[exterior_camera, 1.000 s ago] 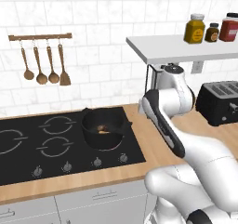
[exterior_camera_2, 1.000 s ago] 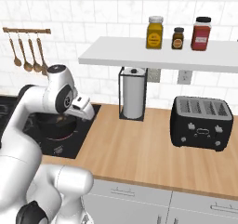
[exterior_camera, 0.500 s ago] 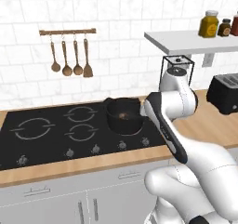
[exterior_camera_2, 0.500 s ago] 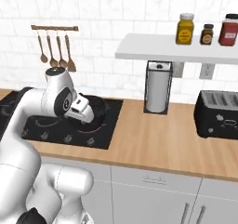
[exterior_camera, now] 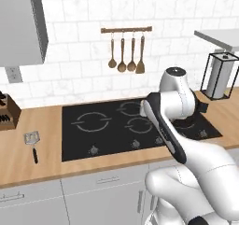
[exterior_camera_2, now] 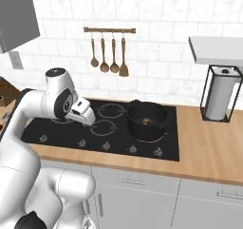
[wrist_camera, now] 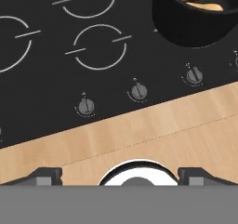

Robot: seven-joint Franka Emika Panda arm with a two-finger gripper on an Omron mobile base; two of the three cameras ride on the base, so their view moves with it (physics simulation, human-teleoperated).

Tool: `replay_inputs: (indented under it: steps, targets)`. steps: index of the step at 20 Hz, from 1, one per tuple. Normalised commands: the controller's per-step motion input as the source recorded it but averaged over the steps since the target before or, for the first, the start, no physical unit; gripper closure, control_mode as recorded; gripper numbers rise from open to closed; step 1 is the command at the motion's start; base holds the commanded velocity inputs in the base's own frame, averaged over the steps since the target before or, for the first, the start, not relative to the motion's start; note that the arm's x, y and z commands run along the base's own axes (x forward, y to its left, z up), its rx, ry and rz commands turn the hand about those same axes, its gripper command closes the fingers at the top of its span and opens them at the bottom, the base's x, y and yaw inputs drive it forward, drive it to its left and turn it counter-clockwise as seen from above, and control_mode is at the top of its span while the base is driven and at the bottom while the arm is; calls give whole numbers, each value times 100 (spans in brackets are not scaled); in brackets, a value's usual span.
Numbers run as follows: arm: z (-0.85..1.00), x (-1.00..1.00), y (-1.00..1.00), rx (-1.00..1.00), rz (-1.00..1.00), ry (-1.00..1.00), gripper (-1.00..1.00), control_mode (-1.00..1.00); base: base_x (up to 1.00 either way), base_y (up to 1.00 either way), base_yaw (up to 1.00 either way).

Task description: Put the squash and mushroom in the pot. Retrieve the spatula and lightly stir the vegetables in the pot.

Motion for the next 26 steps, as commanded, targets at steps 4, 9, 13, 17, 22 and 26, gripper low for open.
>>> replay_inputs:
  steps: [4,9,13,17,22,26]
  targets:
    - [0,0,0,0,0,0,-100,100,33,100,0]
    - [0,0,0,0,0,0,-100,100,74,64,2]
    - [0,27,8,0,11,4,-100,-100,44,7,7]
    - [-8,3,29,-9,59,0,-100,-100,0,0,0]
    - [-2,-8,36,-23,87,0,-100,-100,0,0,0]
    - [-1,-18,30,-31,90,0,-100,-100,0,0,0]
